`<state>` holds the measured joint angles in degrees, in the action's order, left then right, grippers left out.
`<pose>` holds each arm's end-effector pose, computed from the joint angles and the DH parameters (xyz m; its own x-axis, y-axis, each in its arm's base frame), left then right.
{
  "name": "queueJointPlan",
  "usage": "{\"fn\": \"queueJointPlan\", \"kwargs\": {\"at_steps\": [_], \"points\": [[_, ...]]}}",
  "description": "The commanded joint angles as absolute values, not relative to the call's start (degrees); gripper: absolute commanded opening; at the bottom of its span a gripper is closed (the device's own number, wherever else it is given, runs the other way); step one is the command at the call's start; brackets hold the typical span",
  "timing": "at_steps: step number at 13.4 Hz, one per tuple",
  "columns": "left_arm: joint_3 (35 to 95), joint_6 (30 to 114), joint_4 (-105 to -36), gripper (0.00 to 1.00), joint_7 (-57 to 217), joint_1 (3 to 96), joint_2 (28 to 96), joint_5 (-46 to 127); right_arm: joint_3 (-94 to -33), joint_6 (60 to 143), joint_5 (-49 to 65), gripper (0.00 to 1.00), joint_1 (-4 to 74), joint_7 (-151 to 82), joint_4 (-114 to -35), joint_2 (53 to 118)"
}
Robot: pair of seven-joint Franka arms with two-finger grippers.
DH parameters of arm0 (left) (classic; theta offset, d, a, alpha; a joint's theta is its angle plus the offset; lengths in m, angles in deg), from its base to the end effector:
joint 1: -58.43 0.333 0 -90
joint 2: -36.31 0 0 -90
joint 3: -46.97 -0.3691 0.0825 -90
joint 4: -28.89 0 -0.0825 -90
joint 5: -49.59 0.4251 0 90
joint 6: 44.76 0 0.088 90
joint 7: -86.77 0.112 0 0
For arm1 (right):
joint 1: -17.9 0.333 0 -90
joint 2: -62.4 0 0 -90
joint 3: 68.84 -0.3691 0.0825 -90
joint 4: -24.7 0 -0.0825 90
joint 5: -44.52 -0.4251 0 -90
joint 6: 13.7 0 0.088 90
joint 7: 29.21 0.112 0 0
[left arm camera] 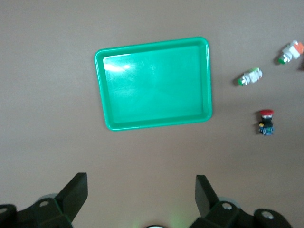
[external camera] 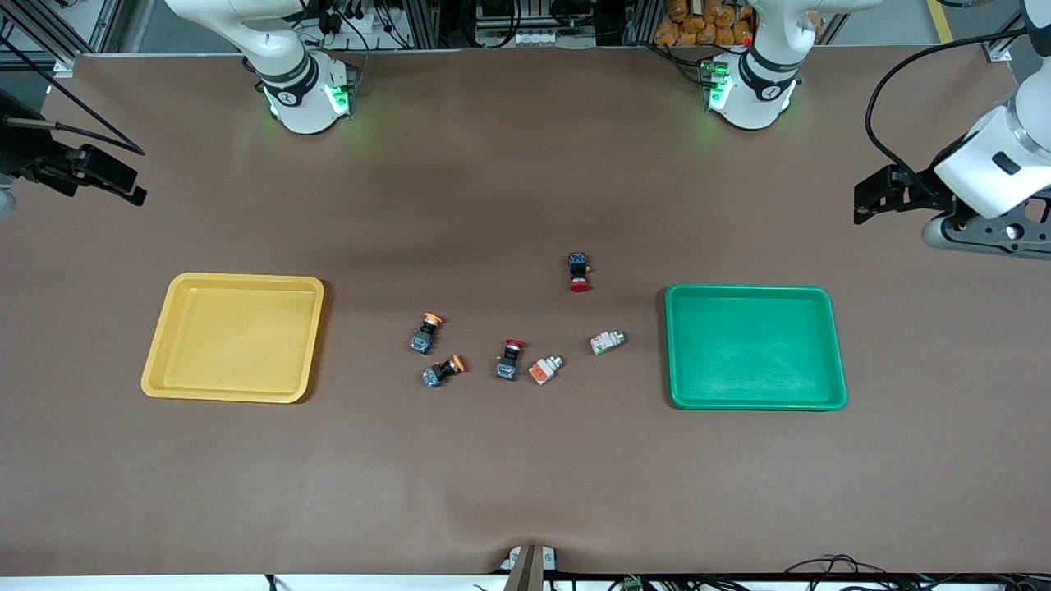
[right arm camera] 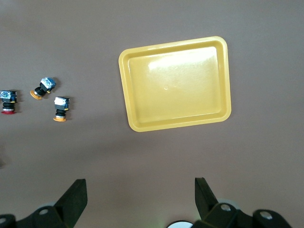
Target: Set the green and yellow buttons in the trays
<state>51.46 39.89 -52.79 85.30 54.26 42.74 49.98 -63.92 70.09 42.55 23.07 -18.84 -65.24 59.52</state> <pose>0.6199 -0.0903 0.6701 0.9904 -0.1243 -0.0600 -0.1245 -0.9922 0.0004 0.5657 0.0051 0.6931 0.9831 -0.1716 -0.0632 -0.1736 -0.9844 -0.0277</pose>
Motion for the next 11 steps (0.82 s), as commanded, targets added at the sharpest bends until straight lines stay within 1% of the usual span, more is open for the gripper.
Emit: {"fn": "queueJointPlan", "kwargs": {"at_steps": [1, 3, 5, 8, 11], "points": [[51.5, 40.0, -47.1, 1.0, 81.1, 52.5, 48.8, 49.3, -63.9, 70.1, 43.0, 1.0, 23.4, -18.1, -65.4, 59.5], [51.6, 42.9, -46.5, 1.0, 77.6, 52.0, 51.1, 49.2, -63.9, 70.1, 43.1, 1.0, 23.4, -18.3, -65.5, 60.5], [51.5, 46.2, -46.5, 1.0, 73.3, 49.3, 53.3, 49.2, -63.9, 70.2, 43.8, 1.0, 23.5, -18.1, -65.4, 63.7], [51.5, 51.0, -46.5, 1.0, 72.3, 43.9, 57.2, 49.2, -63.9, 70.5, 43.4, 1.0, 23.6, -17.4, -65.5, 66.8], [51.5, 55.8, -46.7, 1.0, 76.6, 38.8, 61.3, 49.6, -63.9, 71.5, 43.0, 1.0, 25.7, -16.9, -65.5, 68.5]]}}
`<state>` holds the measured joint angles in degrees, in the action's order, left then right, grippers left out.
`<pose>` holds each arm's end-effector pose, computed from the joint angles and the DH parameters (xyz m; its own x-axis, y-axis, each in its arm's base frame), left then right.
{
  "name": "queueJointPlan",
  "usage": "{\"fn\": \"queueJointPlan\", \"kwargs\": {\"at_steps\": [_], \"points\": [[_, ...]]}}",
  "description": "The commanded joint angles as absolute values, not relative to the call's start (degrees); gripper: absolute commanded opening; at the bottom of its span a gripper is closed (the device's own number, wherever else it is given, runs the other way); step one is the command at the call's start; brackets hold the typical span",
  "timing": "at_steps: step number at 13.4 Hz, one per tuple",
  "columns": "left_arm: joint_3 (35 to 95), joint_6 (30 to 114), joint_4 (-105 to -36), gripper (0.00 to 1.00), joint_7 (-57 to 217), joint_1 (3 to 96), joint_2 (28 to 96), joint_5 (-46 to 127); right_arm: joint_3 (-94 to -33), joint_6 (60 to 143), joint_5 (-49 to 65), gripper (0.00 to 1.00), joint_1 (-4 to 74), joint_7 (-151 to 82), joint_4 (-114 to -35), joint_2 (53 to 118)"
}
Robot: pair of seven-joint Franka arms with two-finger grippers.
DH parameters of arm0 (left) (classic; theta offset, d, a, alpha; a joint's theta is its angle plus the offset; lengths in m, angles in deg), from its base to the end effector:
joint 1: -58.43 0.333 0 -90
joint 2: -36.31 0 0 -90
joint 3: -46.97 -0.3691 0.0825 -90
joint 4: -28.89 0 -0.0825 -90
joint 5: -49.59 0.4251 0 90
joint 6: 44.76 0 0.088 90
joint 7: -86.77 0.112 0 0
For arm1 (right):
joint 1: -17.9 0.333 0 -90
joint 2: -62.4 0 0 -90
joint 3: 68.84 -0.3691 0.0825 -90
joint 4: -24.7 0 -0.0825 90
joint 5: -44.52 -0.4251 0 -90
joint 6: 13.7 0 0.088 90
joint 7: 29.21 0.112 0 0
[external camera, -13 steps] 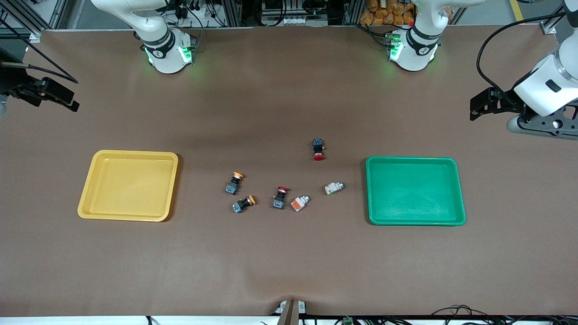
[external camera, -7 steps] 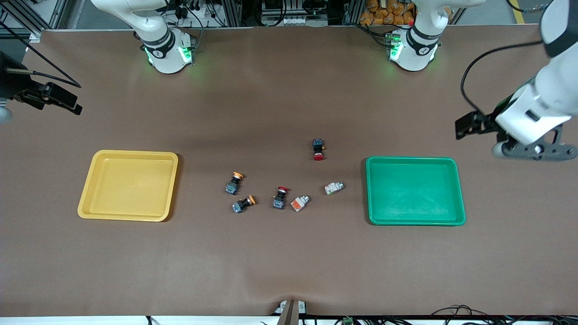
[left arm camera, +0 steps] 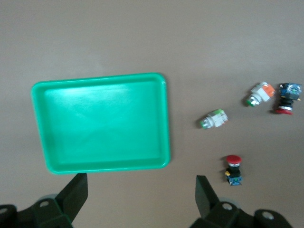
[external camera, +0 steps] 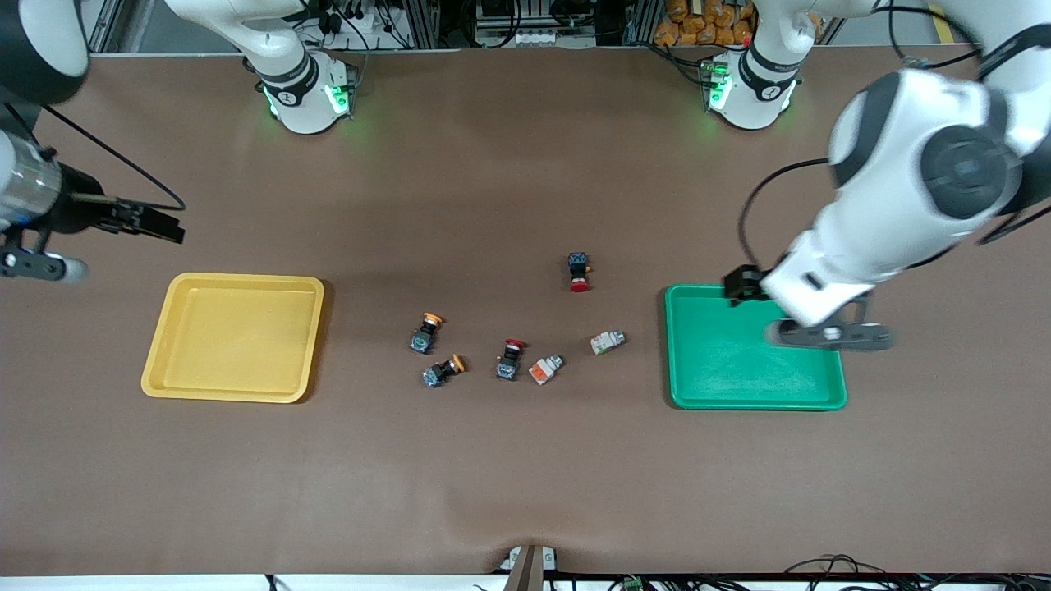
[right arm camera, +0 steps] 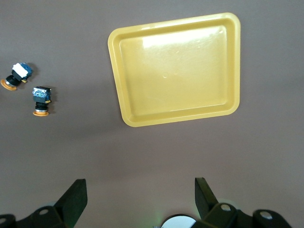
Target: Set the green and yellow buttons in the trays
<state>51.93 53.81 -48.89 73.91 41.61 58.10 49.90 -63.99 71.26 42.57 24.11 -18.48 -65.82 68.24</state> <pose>0.6843 -0.2607 0.5431 0.9884 -0.1503 -0.0217 -0.1498 -0.9885 0.0225 0.6150 0.0212 0.5998 0.9667 -0.1615 -0.1985 -0.1624 -0.9867 0.0119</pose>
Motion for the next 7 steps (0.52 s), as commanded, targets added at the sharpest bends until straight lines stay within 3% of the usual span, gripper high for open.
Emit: {"fn": "queueJointPlan", "kwargs": {"at_steps": [1, 7], "points": [[51.5, 57.2, -46.8, 1.0, 77.2, 37.2, 63.1, 49.9, -63.9, 72.0, 42.8, 1.0, 26.4, -15.7, -65.5, 68.9], [51.5, 66.2, -47.1, 1.0, 85.5, 32.9, 72.5, 51.2, -63.9, 74.6, 39.3, 1.0, 28.9, -1.6, -65.5, 71.8]]}}
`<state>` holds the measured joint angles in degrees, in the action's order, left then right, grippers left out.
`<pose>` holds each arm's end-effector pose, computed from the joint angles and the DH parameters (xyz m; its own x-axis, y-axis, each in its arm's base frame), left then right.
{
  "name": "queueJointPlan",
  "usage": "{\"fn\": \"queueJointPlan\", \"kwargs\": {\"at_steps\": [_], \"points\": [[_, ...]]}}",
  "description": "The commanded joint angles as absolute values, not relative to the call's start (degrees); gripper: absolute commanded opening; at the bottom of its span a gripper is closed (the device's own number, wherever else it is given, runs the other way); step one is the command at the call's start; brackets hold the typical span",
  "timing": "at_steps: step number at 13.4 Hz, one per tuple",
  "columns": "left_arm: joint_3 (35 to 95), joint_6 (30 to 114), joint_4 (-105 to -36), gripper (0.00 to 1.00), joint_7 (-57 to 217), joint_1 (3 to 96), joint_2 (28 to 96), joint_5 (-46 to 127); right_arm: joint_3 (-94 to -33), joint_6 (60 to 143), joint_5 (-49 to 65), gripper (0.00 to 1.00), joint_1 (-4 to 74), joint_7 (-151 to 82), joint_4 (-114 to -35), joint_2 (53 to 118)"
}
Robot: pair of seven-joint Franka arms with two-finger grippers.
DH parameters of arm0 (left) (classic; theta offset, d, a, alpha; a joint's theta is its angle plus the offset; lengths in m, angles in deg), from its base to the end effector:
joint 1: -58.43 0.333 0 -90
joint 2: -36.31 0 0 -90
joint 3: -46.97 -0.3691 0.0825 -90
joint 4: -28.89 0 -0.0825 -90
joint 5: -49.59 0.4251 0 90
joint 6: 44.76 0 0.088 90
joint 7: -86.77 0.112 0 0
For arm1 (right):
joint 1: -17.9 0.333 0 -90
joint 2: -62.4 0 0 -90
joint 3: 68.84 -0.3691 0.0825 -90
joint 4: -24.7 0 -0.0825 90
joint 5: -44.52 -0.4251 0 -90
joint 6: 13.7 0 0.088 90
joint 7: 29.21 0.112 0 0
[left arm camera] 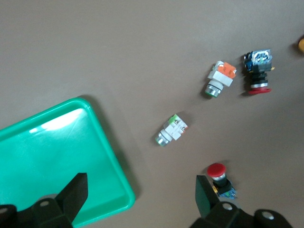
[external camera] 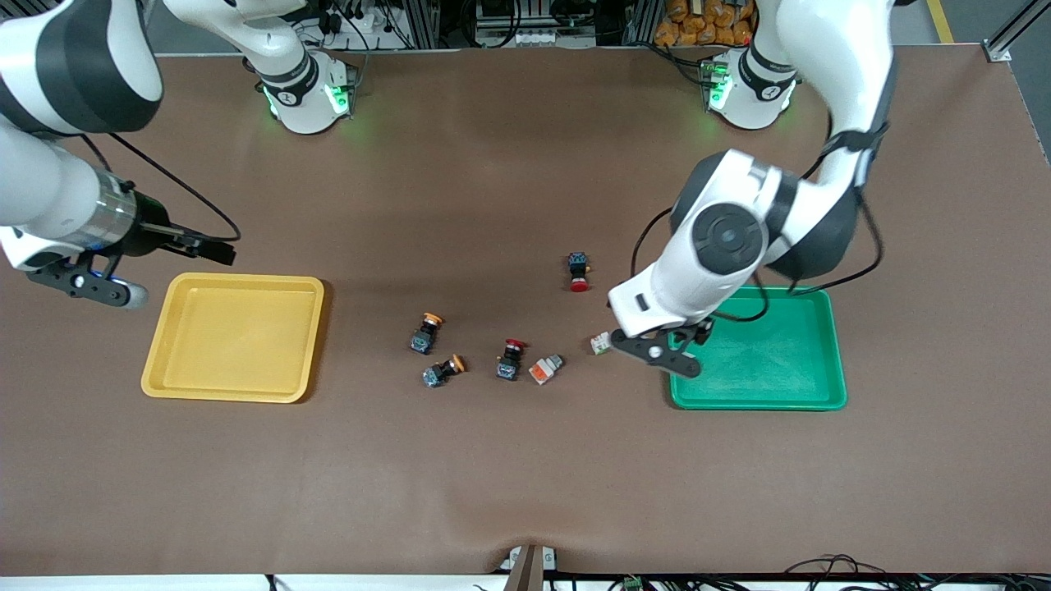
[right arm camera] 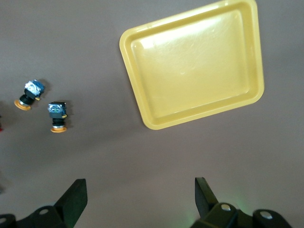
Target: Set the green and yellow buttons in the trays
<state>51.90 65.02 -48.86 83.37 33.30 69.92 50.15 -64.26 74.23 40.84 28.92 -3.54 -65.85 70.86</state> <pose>0.6859 -0.3792 0.4036 0.8977 -0.4398 -0.0279 -0.4387 -0.8979 0.0369 0.6282 0.0818 0.5745 0.9235 -0.3303 -0.1951 -0.3297 -0.9434 0.0365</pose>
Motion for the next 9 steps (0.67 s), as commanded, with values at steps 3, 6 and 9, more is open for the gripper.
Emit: {"fn": "queueJointPlan", "kwargs": {"at_steps": [3, 6, 9], "points": [[51.5, 70.7, -47.8, 1.0, 86.9, 31.4, 76.3, 51.4, -63.9, 76.6, 39.2, 1.0, 29.1, -1.3, -65.6, 73.6], [51.4, 74.3, -48.2, 1.0, 86.7, 29.3, 80.3, 51.6, -63.9, 77.6, 36.6, 1.0, 30.0, 4.7, -65.7, 74.2], [51.4, 77.3, -48.2, 1.0, 84.5, 27.7, 84.0, 55.1, -63.9, 79.3, 33.4, 1.0, 29.9, 5.2, -67.0, 75.6]]}}
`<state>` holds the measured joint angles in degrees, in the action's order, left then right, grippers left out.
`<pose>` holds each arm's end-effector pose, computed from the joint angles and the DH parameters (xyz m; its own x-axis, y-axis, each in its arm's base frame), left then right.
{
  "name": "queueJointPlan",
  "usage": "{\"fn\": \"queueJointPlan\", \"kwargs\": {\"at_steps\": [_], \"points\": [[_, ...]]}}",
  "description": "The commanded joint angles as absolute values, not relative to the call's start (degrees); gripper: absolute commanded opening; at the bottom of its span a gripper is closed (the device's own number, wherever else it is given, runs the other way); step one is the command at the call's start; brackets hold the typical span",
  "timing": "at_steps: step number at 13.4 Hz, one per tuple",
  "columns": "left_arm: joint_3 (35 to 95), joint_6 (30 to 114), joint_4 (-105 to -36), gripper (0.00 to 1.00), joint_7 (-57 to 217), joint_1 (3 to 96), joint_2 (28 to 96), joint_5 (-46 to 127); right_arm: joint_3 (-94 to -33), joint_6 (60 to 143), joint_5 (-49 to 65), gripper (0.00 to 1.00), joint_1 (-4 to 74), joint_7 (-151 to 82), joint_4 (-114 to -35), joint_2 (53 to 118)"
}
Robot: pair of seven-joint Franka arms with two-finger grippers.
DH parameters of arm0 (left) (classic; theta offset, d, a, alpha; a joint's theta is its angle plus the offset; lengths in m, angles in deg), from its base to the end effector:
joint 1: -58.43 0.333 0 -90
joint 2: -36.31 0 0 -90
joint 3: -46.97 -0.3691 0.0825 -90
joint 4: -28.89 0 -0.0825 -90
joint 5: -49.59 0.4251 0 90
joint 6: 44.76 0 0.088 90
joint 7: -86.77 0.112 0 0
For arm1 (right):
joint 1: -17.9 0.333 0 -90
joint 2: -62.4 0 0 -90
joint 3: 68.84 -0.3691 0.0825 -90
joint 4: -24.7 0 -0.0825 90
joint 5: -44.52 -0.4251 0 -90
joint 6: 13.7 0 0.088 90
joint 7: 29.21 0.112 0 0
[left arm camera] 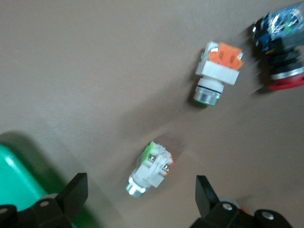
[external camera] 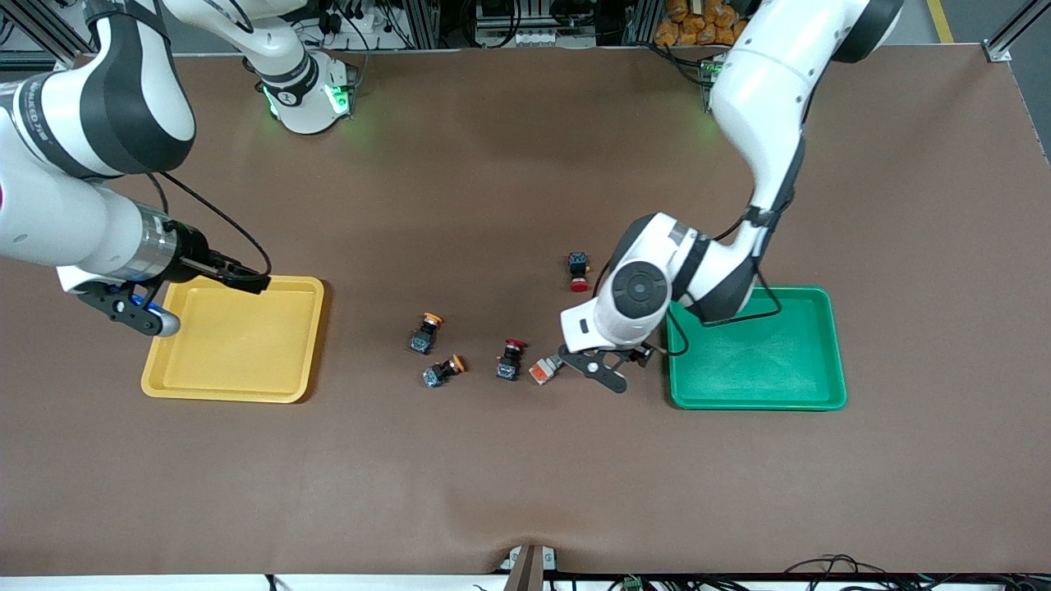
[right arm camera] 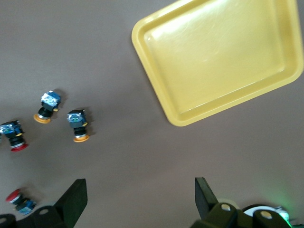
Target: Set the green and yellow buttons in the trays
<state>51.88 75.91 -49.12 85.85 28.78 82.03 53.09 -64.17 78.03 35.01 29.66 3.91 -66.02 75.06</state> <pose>0.6720 -0.4402 0.2492 0.8267 -0.5603 -0.0505 -0.5606 -0.8280 0.0096 0.6499 0.1039 0.5310 0.8618 -0.4430 -0.2470 -0.4593 -0.8882 -0.0098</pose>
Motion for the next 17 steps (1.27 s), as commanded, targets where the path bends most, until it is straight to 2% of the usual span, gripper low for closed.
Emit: {"fn": "queueJointPlan", "kwargs": {"at_steps": [1, 7, 8, 9, 10, 14, 17], "points": [[51.3, 78.3, -48.3, 1.0, 84.3, 27.7, 84.8, 55.1, -63.9, 80.4, 33.3, 1.0, 30.1, 5.2, -68.1, 75.7], [51.2, 79.6, -49.0, 1.0, 81.5, 27.1, 87.0, 58.8, -64.0, 87.1, 30.1, 1.0, 32.9, 17.3, -71.0, 78.7], [51.2, 79.6, -49.2, 0.92, 79.5, 27.1, 86.9, 58.8, -64.0, 88.8, 30.1, 1.0, 33.5, 19.3, -71.6, 79.6], [51.3, 79.4, -50.2, 0.37, 74.7, 26.8, 86.8, 58.7, -64.0, 90.8, 30.1, 1.0, 34.7, 19.6, -72.8, 80.0], [51.3, 79.4, -51.3, 0.0, 71.5, 26.5, 86.7, 58.9, -64.0, 93.4, 30.0, 1.0, 35.2, 19.7, -74.0, 80.3], [51.4, 79.4, -51.4, 0.0, 70.2, 26.6, 86.4, 58.8, -64.0, 100.3, 29.7, 1.0, 37.8, 21.7, -75.1, 84.1], [51.4, 79.3, -50.9, 0.0, 70.2, 27.0, 85.1, 58.7, -63.9, 108.1, 30.3, 1.0, 43.2, 25.9, -75.1, 89.5]]}}
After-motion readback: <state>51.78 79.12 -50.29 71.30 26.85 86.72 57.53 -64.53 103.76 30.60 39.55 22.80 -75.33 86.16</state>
